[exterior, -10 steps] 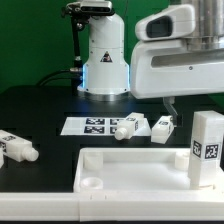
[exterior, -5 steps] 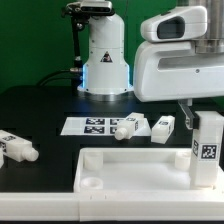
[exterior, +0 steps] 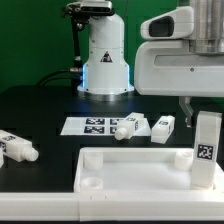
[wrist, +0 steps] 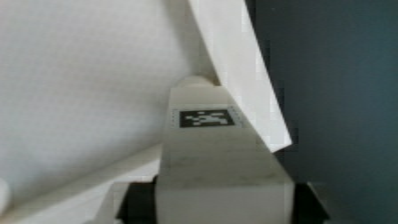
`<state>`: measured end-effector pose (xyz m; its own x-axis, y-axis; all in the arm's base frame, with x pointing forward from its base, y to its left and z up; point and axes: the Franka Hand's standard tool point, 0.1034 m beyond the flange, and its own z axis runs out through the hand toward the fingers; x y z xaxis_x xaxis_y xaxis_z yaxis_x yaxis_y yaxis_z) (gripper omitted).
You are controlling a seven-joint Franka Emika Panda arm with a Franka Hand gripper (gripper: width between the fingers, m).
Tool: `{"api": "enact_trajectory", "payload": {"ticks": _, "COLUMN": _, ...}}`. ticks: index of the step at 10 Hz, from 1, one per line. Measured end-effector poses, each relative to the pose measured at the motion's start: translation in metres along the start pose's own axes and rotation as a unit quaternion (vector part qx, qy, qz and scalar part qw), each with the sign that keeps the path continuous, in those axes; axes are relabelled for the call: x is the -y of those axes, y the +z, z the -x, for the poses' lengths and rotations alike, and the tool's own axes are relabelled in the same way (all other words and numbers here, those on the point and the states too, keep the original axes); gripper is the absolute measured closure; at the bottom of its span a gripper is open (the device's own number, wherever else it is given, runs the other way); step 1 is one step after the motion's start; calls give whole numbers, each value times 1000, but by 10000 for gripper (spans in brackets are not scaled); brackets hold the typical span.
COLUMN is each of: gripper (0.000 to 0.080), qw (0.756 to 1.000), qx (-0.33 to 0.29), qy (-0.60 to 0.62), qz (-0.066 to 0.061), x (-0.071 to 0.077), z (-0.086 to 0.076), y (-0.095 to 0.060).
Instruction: Assemble desk
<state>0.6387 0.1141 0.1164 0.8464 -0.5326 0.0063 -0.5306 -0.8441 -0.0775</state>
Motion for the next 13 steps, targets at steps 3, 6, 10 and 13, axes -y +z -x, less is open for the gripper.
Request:
{"api": "enact_trajectory", "payload": {"ticks": 3, "gripper": 514, "qw": 968, "qx": -6, "qy": 250, "qz": -21, "x": -1, "z": 3, "y": 1}}
{"api": "enact_trajectory", "payload": {"ticks": 6, "gripper": 514, "qw": 969, "qx": -3, "qy": 245, "qz": -20, "x": -1, "z": 4, "y": 1}}
{"api": "enact_trajectory", "payload": {"ticks": 10, "gripper": 158, "qw": 993, "qx": 1, "qy": -115, "qz": -7, "x": -3, "z": -8, "y": -1}}
{"api": "enact_trajectory", "payload": {"ticks": 13, "gripper": 151, "qw": 969, "qx": -2, "qy": -246, "qz": -3, "x": -2, "z": -8, "y": -1}}
